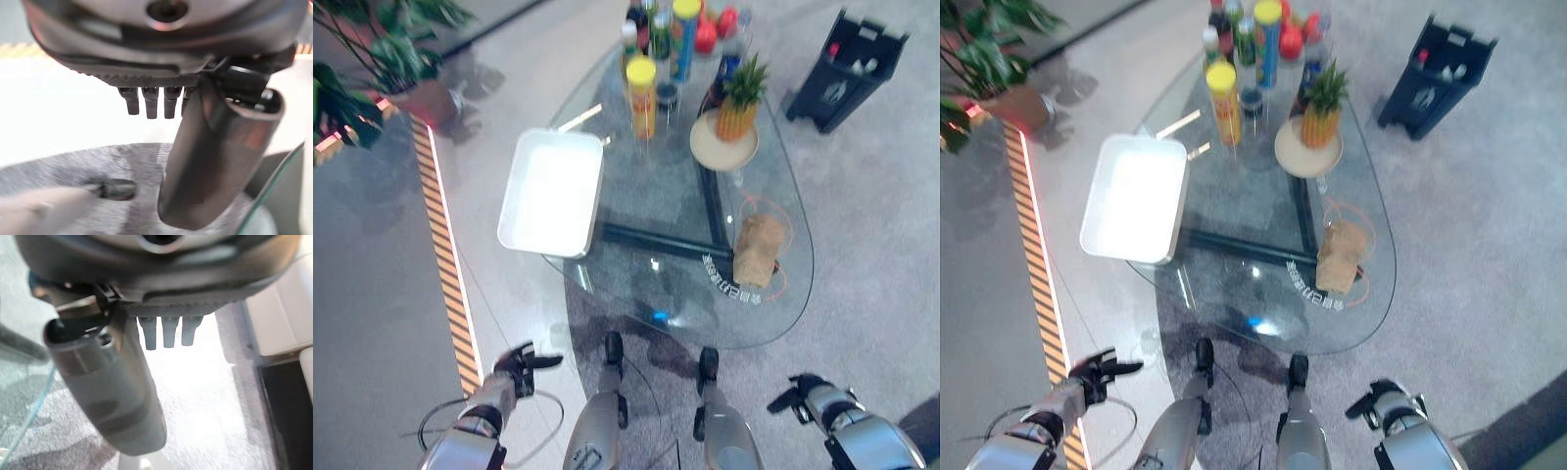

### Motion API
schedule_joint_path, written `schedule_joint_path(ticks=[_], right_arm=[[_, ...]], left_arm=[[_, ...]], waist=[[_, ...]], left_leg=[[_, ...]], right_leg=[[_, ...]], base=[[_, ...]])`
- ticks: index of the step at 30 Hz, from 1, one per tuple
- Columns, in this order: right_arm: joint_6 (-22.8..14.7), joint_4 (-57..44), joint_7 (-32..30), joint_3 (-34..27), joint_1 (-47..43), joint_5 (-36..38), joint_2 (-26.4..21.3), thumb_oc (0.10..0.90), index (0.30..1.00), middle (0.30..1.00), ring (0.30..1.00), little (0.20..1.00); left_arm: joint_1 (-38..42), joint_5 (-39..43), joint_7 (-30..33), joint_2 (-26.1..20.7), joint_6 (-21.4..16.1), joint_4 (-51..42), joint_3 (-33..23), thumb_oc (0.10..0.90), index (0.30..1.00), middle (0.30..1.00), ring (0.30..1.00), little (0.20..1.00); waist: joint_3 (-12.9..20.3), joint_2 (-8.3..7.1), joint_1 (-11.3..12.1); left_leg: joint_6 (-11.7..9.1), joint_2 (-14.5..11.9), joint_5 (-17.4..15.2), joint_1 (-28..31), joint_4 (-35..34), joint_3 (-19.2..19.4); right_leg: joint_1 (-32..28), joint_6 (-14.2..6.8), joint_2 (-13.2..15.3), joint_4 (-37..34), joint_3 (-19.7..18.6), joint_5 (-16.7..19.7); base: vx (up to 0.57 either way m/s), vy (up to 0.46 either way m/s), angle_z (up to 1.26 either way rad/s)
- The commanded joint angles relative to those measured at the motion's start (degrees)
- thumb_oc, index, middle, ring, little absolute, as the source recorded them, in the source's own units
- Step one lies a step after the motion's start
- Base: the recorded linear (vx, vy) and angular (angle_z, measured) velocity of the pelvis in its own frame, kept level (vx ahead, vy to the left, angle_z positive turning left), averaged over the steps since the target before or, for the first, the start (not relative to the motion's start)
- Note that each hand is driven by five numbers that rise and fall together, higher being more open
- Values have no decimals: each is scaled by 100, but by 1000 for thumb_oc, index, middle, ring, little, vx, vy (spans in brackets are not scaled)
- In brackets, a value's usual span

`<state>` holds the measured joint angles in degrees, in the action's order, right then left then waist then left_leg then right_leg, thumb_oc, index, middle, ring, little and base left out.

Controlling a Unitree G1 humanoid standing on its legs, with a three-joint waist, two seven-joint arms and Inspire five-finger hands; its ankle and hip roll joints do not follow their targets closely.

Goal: Wipe the table with a cloth and put it in the basket.

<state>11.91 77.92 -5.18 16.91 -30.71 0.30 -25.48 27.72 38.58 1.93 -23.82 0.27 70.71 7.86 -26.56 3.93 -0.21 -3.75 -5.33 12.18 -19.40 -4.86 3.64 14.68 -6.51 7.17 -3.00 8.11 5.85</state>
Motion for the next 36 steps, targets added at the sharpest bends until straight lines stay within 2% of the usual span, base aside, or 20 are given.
schedule_joint_path(ticks=[1, 5, 9, 13, 18, 26, 28, 29, 30, 31, 36], right_arm=[[-68, 60, -507, 107, 137, 350, -327, 800, 900, 900, 900, 900], [-285, -116, -872, -88, 8, 609, -439, 800, 900, 900, 900, 900], [-412, -224, -1134, -148, -295, 707, -553, 800, 900, 900, 900, 900], [-520, -351, -1342, -156, -500, 768, -542, 800, 900, 900, 900, 900], [-565, -351, -1421, -130, -609, 799, -501, 800, 900, 900, 900, 900], [-675, -249, -1528, -154, -641, 1012, -499, 800, 900, 900, 900, 900], [-708, -212, -1566, -222, -632, 1289, -516, 800, 900, 900, 900, 900], [-757, -163, -1725, -357, -626, 1923, -529, 800, 900, 900, 900, 900], [-795, -120, -1863, -565, -619, 2242, -549, 800, 900, 900, 900, 900], [-942, -81, -2069, -760, -618, 2750, -572, 800, 900, 900, 900, 900], [-1617, -16, -2482, -1454, -564, 3874, -700, 800, 900, 900, 900, 900]], left_arm=[[-46, 578, 106, -282, -305, 183, -88, 800, 900, 900, 900, 900], [69, 755, 200, -233, -588, 15, -113, 800, 900, 900, 900, 900], [305, 929, 311, -303, -555, -142, -125, 800, 900, 900, 900, 900], [446, 1068, 402, -286, -523, -198, -165, 800, 900, 900, 900, 900], [455, 946, 391, -237, -480, -204, -168, 800, 900, 900, 900, 900], [398, 922, 379, -217, -466, -195, -163, 800, 900, 900, 900, 900], [397, 906, 358, -235, -460, -173, -170, 800, 900, 900, 900, 900], [392, 898, 352, -255, -438, -180, -160, 800, 900, 900, 900, 900], [381, 891, 316, -258, -470, -149, -163, 800, 900, 900, 900, 900], [373, 880, 295, -248, -496, -124, -157, 800, 900, 900, 900, 900], [235, 904, 228, -145, -614, -88, -132, 800, 900, 900, 900, 900]], waist=[[85, -241, 3], [-87, -246, -3], [-205, -234, -2], [-323, -259, 28], [-323, -272, 71], [-323, -208, 54], [-323, -196, 44], [-324, -173, 36], [-324, -161, 25], [-324, -146, 20], [-324, -68, -6]], left_leg=[[-73, 132, -808, -424, 623, -18], [-50, 194, -852, -904, 1058, -83], [-42, 230, -886, -1329, 1465, -101], [-27, 250, -1051, -1787, 2138, -204], [0, 233, -1141, -2001, 2358, -253], [5, 190, -1232, -2174, 2627, -259], [1, 178, -1258, -2206, 2697, -267], [4, 165, -1282, -2225, 2748, -262], [5, 156, -1302, -2240, 2777, -251], [8, 154, -1314, -2238, 2782, -249], [33, 172, -1362, -2201, 2791, -243]], right_leg=[[967, 6, 216, 693, -241, -205], [1418, -1, 257, 1113, -273, -253], [1827, 16, 262, 1527, -276, -336], [2251, 86, 210, 2164, -256, -560], [2494, 146, 146, 2427, -250, -690], [2674, 213, 137, 2687, -226, -809], [2700, 220, 155, 2725, -225, -822], [2725, 229, 169, 2765, -225, -832], [2743, 228, 174, 2790, -231, -843], [2745, 224, 177, 2809, -231, -855], [2732, 197, 199, 2826, -245, -854]], base=[[-136, -15, -3], [-129, -32, -2], [-113, -31, 6], [-67, -65, 14], [-12, -77, 6], [13, -12, -2], [44, -9, -1], [59, -16, 2], [73, -15, 4], [57, -3, 5], [51, 31, 2]])
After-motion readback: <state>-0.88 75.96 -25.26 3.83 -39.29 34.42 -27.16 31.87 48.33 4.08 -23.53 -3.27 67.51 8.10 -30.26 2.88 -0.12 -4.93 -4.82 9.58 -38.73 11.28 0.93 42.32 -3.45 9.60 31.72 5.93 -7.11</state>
